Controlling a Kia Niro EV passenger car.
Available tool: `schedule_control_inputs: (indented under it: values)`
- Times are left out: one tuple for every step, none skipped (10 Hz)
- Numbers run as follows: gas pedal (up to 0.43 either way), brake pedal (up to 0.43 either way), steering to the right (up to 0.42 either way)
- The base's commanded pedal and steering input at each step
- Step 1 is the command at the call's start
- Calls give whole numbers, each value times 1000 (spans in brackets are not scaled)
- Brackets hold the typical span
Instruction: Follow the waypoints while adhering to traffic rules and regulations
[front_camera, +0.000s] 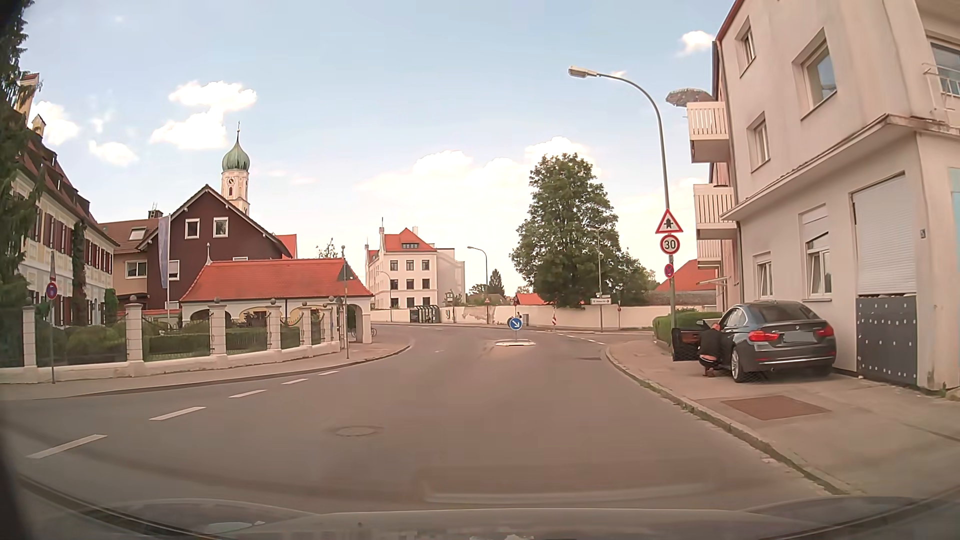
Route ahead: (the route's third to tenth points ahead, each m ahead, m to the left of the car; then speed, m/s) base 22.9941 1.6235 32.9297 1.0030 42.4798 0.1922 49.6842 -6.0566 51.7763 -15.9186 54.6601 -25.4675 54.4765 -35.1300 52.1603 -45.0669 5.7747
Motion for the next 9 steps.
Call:
schedule_control_inputs:
  values:
    - [28,24,8]
    - [28,24,9]
    - [28,18,9]
    - [28,24,10]
    - [8,24,10]
    - [8,18,10]
    - [8,24,10]
    - [8,24,10]
    - [8,24,10]
